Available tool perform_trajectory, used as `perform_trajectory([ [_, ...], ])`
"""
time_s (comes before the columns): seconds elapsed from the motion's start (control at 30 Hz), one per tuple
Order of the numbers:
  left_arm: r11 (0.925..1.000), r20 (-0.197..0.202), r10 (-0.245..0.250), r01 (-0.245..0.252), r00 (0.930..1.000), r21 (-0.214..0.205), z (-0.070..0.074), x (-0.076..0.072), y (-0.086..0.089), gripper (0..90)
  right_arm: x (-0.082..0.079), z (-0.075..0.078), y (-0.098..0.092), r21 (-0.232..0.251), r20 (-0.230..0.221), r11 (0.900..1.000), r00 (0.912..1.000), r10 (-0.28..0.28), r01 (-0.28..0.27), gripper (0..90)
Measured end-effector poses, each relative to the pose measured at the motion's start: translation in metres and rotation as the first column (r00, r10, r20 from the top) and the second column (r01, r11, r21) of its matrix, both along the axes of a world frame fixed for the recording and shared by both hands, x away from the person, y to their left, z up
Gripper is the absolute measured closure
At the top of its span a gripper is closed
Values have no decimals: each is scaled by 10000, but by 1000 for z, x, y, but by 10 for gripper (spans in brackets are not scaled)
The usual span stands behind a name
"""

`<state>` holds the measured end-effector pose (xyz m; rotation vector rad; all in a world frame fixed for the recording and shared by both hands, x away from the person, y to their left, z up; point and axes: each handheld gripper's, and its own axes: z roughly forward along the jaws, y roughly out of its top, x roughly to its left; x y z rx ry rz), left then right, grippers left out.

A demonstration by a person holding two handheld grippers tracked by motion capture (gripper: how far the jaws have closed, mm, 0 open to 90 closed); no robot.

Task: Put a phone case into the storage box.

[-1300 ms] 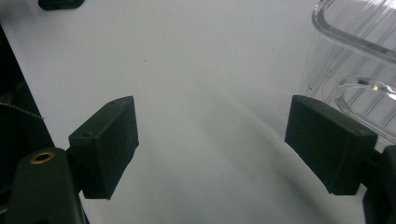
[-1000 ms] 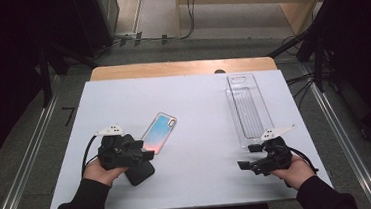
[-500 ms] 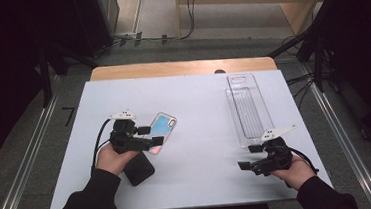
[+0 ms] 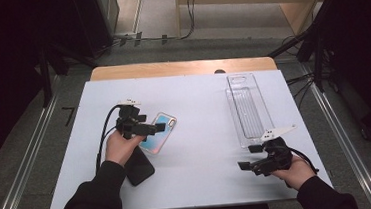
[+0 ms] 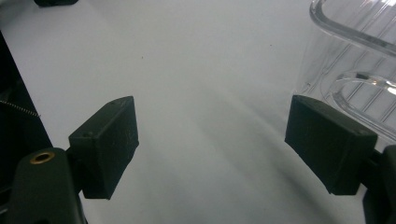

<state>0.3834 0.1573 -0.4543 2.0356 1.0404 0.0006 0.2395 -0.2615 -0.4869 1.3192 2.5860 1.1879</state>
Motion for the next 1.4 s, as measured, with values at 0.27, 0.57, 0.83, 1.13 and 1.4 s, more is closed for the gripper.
perform_trajectory([
  [0.27, 9993, 107, 359, -358, 9993, -97, -3, 12, -7, 0, 0, 0, 0, -29, 17, 10000, 10000, 24, -24, 155],
  [0.57, 9982, 187, 238, -248, 9995, 548, -11, 12, -13, 0, -1, 0, 0, -10, 29, 10000, 10000, 19, -19, 155],
  [0.83, 9935, 192, 196, -216, 9996, 1121, -20, 11, -16, 0, 0, 0, 0, -22, 28, 10000, 10000, 47, -47, 155],
  [1.13, 9847, 174, 116, -144, 9998, 1737, -30, 9, -21, 0, -1, 0, 0, -53, 20, 10000, 10000, 55, -55, 155],
  [1.4, 9791, 116, 90, -112, 9999, 2030, -38, 7, -24, 0, -1, 0, 0, -65, 28, 10000, 10000, 60, -60, 155],
])
